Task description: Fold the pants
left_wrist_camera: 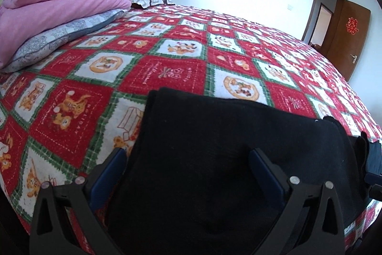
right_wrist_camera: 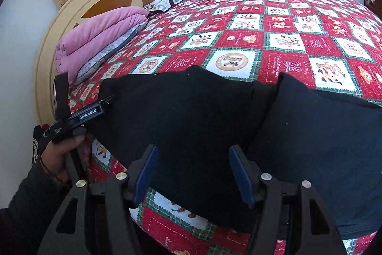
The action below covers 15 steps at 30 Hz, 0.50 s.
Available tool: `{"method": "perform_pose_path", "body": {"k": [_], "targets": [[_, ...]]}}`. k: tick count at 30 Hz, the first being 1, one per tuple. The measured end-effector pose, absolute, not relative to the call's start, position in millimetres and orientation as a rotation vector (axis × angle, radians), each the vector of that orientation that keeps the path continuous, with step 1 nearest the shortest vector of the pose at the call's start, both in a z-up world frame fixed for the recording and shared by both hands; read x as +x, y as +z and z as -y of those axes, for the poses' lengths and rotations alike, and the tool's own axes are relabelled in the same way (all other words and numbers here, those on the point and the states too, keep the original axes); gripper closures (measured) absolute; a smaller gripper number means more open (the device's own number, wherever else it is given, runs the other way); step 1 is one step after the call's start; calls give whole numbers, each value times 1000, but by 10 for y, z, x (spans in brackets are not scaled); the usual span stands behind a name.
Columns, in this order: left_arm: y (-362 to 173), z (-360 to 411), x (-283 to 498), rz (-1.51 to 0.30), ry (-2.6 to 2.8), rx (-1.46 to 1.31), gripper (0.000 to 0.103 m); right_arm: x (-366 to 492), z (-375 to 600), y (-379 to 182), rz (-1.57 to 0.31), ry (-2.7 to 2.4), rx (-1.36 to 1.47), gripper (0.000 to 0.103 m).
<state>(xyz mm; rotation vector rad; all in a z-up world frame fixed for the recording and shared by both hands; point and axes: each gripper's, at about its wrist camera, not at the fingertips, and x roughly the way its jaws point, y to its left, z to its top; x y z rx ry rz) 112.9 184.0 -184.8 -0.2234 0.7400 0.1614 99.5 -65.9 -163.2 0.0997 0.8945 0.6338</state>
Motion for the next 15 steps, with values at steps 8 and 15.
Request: {"method": "perform_pose_path", "body": {"k": [8, 15], "targets": [[-1837, -1840, 1098, -738, 141, -222, 2, 996, 630, -1700, -881, 610, 48, 40], [-1793, -1996, 1046, -720, 133, -331, 14, 978, 639, -1717, -863, 615, 48, 40]]}}
